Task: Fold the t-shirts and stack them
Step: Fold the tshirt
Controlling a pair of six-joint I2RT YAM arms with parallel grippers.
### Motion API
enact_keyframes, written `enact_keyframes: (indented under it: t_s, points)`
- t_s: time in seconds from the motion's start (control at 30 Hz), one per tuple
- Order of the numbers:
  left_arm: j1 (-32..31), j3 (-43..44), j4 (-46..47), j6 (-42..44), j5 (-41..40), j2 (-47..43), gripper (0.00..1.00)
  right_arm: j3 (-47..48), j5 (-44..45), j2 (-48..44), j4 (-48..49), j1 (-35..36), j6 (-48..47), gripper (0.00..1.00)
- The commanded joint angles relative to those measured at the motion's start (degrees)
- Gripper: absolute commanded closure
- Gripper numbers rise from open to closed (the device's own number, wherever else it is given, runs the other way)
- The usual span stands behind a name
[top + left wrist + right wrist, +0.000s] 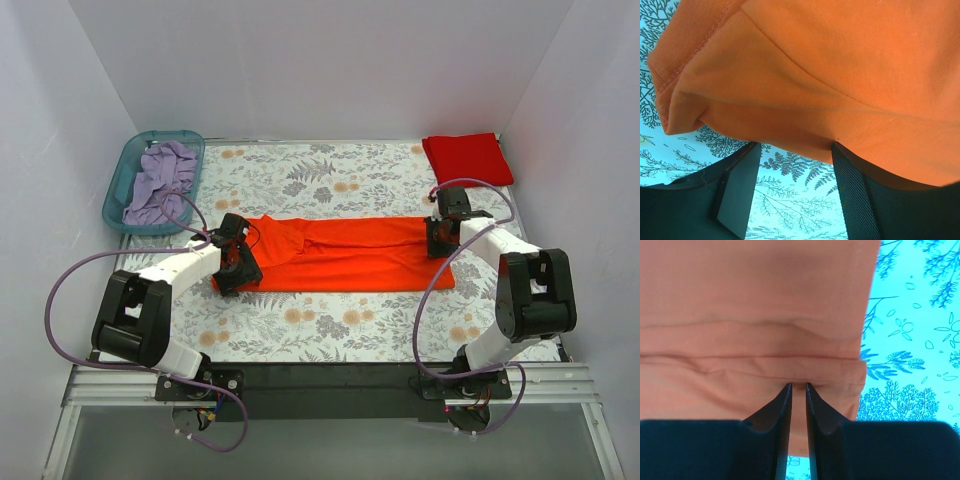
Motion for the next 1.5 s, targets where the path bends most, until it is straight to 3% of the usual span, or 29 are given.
enact_keyframes:
  t_s: [0.0, 0.3, 0.43, 0.67, 0.97, 1.47]
  points:
    - [0.02, -2.98, -1.90, 0.13, -1.91, 0.72, 0.42, -0.10, -3.89, 1.47, 4.23, -2.64, 3.37, 0.77]
    - [0.02, -3.16, -2.08, -0.22, -2.00, 0.99, 0.43, -0.01, -4.16, 3.15, 6.69, -8.97, 7.50, 0.77]
    - [-0.06, -2.63, -2.69, -0.31, -2.09, 0.90, 0.42, 1.30, -3.80, 0.78, 6.17, -8.88, 7.16, 0.76]
    - [0.02, 1.50, -4.45, -0.66, -1.04, -1.03, 0.42, 3.76, -12.14, -3.88, 6.69, -8.36, 6.01, 0.75]
    - [-0.06, 3.35, -5.77, -0.75, -1.56, -2.00, 0.42, 7.28, -15.93, 2.26, 11.52, -5.63, 6.89, 0.75]
    - [0.02, 2.91, -5.95, -0.75, -1.82, -2.79, 0.42, -0.27, -9.17, 5.43, 14.25, -6.68, 4.08, 0.76]
